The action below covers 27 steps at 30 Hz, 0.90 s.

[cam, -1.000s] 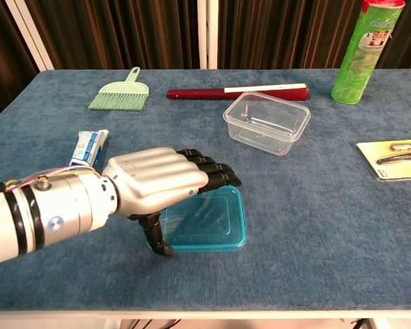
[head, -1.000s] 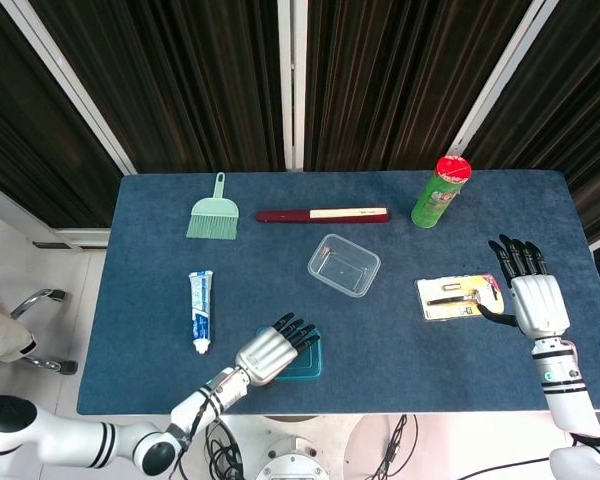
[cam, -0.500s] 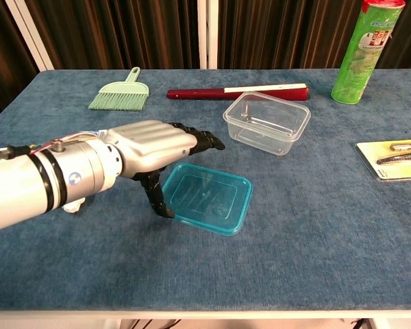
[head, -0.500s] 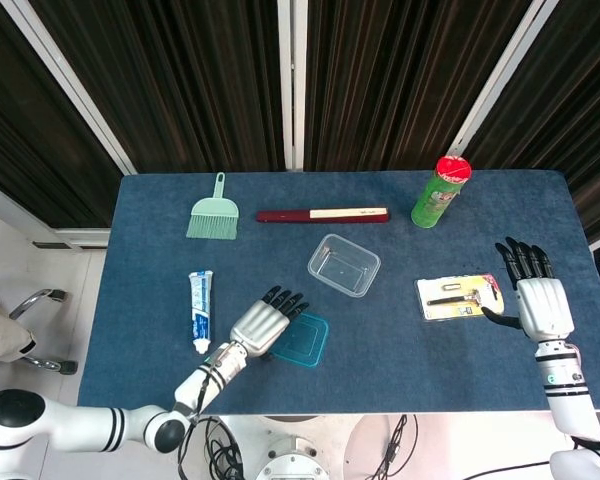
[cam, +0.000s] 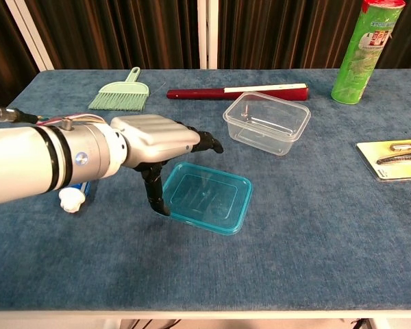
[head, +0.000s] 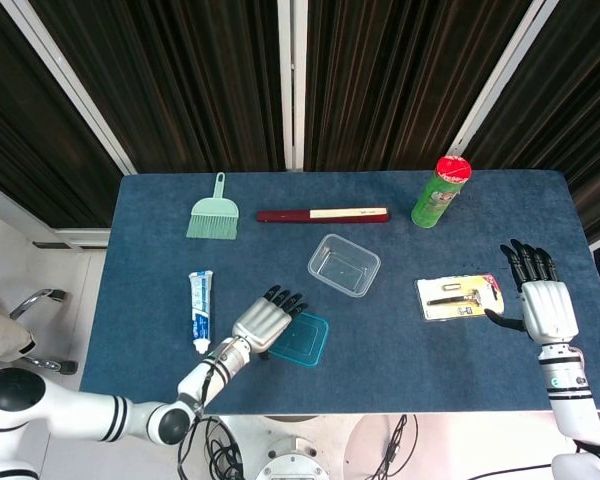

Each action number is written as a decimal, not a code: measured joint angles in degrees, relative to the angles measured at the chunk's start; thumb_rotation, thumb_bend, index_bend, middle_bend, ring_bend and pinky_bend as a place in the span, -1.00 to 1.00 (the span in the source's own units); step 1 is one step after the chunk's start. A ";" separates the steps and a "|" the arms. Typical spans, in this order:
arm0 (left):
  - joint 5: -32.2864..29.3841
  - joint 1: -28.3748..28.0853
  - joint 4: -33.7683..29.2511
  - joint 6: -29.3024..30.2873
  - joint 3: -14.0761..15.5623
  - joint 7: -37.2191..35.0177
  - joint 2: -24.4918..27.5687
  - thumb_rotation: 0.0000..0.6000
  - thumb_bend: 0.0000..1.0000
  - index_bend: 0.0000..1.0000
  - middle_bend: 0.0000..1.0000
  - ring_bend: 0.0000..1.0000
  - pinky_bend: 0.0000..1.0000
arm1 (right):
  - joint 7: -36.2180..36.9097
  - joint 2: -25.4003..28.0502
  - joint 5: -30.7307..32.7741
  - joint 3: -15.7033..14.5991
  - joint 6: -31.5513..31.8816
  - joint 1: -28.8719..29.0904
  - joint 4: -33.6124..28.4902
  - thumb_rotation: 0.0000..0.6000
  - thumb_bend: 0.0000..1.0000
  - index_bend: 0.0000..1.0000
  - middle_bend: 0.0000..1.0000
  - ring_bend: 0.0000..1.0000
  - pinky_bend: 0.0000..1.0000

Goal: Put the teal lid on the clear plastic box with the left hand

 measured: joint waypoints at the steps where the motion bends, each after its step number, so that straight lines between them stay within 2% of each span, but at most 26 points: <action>1: -2.07 -0.75 -0.44 0.74 0.05 0.84 -0.13 1.00 -1.00 -0.85 -1.00 -1.00 -1.00 | 0.24 -0.03 0.03 -0.01 -0.12 -0.03 0.11 1.00 -0.93 -1.00 -1.00 -1.00 -1.00; 6: -9.59 -4.51 -1.61 4.56 -0.06 4.18 -1.40 1.00 -1.00 -0.86 -1.00 -1.00 -1.00 | 1.31 -0.05 0.15 -0.16 -0.76 -0.31 0.69 1.00 -0.93 -1.00 -1.00 -1.00 -1.00; 13: -15.50 -7.98 -1.00 7.28 -0.19 6.77 -4.20 1.00 -1.00 -0.87 -1.00 -1.00 -1.00 | 2.49 0.35 -0.08 -0.13 -0.08 -1.05 0.89 1.00 -0.93 -1.00 -1.00 -1.00 -1.00; 27: -22.68 -12.08 2.52 8.45 -0.38 7.79 -7.07 1.00 -1.00 -0.86 -1.00 -1.00 -1.00 | 3.60 0.52 -1.25 -0.44 0.39 -1.60 1.43 1.00 -0.93 -1.00 -1.00 -1.00 -1.00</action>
